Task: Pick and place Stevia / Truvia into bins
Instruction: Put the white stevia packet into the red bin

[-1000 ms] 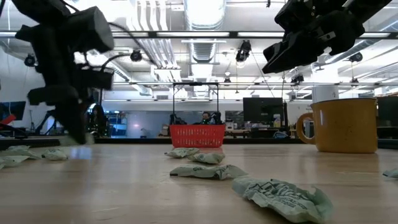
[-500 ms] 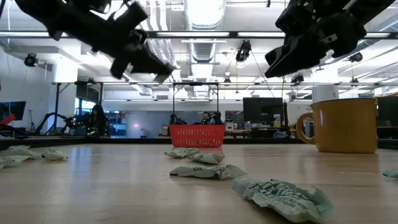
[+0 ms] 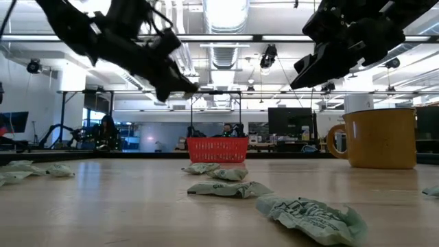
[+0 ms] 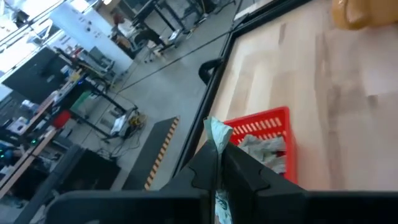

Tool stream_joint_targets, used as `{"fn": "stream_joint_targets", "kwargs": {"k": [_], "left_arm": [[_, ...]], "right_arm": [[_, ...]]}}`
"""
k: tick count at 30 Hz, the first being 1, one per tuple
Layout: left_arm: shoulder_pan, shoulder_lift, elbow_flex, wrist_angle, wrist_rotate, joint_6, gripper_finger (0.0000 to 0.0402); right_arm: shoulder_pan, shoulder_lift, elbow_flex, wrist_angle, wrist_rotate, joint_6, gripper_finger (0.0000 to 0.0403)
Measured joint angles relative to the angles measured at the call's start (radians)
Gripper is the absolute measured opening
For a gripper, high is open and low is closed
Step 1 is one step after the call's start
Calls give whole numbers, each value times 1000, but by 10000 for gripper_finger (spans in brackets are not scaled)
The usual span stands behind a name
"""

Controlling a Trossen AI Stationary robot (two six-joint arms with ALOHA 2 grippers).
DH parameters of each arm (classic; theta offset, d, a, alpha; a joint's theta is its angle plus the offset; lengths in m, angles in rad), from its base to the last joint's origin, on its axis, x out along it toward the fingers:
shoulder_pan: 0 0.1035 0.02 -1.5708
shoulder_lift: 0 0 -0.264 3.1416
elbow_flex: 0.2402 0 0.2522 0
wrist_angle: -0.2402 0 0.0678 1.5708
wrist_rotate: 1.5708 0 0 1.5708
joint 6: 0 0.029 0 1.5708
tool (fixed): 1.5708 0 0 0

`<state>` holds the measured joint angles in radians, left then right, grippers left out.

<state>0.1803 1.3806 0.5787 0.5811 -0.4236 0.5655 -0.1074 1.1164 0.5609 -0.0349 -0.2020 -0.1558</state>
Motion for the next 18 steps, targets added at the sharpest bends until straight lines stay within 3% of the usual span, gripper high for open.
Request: {"fn": "stream_joint_targets", "kwargs": {"k": [5, 12, 18], "left_arm": [[99, 151, 44, 102, 106, 21, 6], [163, 345, 155, 90, 114, 22, 6], [167, 435, 224, 89, 101, 22, 6]], "right_arm": [[0, 0, -6, 39, 1, -2, 64], [0, 0, -6, 48, 3, -9, 64], [0, 0, -6, 49, 3, -9, 65]]}}
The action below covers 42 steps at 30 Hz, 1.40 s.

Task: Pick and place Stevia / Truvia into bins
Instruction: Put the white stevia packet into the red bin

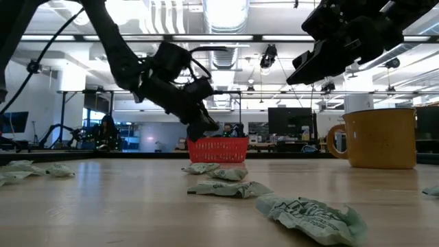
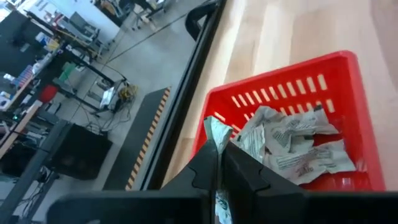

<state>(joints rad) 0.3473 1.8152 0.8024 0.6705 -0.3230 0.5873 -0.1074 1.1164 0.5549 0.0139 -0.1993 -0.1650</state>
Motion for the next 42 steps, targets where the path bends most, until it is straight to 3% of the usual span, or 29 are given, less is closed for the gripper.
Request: {"fn": "stream_joint_targets", "kwargs": {"k": [6, 13, 17, 21, 23, 27, 34, 42], "left_arm": [[-9, -7, 14, -64, -9, -2, 20], [-30, -32, 6, -62, -29, -3, 90], [-57, -64, 7, -138, -156, -4, 120], [-107, -139, 5, -339, -277, -7, 129], [-137, -188, -3, -452, -289, -32, 130], [-197, -285, -11, -571, -289, -87, 130], [-293, -434, -23, -655, -284, -151, 130], [-343, -480, -24, -682, -281, -166, 130]], "right_arm": [[0, 0, 0, 0, 0, -1, 62], [0, 0, 0, -1, -1, 3, 62], [9, 0, 0, -17, -67, 80, 60], [55, 0, 0, -44, -215, 138, 61], [108, 0, 0, -56, -221, 183, 64], [260, 0, -5, -63, -157, 216, 65], [534, -1, -4, -41, 62, 286, 63], [782, -1, -26, -63, 348, 446, 64]]}}
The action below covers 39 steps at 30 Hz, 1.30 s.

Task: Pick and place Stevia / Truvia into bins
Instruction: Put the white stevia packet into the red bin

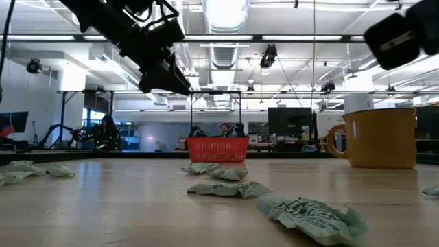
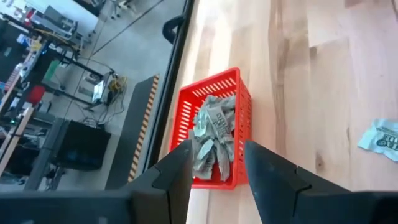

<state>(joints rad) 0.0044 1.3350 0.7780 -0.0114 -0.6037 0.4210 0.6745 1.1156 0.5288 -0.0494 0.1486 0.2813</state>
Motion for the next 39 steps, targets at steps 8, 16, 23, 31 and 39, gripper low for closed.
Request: {"fn": "stream_joint_targets", "kwargs": {"k": [8, 16, 23, 31, 39], "left_arm": [[0, 26, 0, -7, -1, 3, 130], [0, 19, 0, -57, -1, -25, 130], [0, 19, 0, -81, -1, -51, 130], [0, 19, 0, -104, -1, -75, 130], [0, 17, 0, -112, -1, -77, 130]], "right_arm": [[106, 0, -57, 57, 170, 27, 64], [105, 148, -56, 179, 169, 0, 64], [104, 363, 67, 166, 160, -50, 66], [100, 509, 194, 41, 166, -46, 63], [71, 554, 247, -52, 166, 48, 104]]}}
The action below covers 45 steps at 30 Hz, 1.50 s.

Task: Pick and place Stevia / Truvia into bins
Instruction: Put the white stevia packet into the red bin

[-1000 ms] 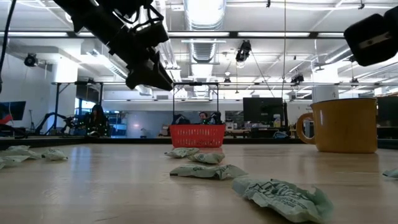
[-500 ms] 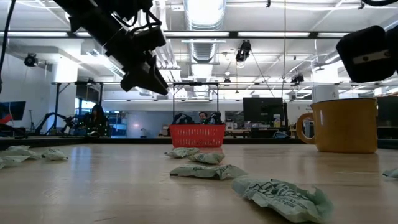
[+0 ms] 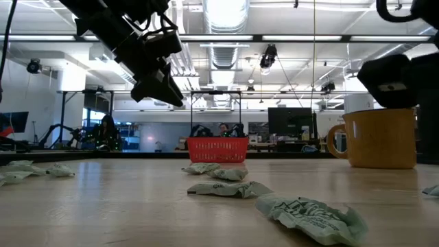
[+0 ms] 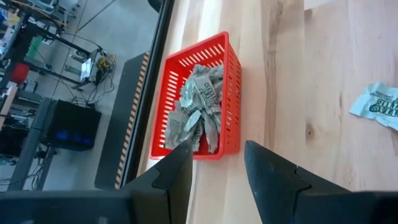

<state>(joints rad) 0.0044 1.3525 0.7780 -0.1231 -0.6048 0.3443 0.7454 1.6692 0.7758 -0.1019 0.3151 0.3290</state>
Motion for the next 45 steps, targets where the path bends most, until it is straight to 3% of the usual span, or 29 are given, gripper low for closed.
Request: {"fn": "stream_joint_targets", "kwargs": {"k": [10, 20, 26, 38, 45], "left_arm": [[0, 0, 0, 0, 0, 0, 130], [0, 0, 0, 1, 0, -1, 130], [0, 0, 0, 0, 0, -1, 130], [0, 0, 0, 0, 0, -1, 130], [-1, -1, 0, -8, 0, -1, 130]], "right_arm": [[-2, 5, -1, -21, -10, 67, 154], [-34, 46, -3, -18, -70, 99, 149], [-47, 41, -3, -21, -68, 73, 125], [-47, 41, -3, -18, -70, -35, 25], [-55, 41, 10, 6, 61, -190, 9]]}}
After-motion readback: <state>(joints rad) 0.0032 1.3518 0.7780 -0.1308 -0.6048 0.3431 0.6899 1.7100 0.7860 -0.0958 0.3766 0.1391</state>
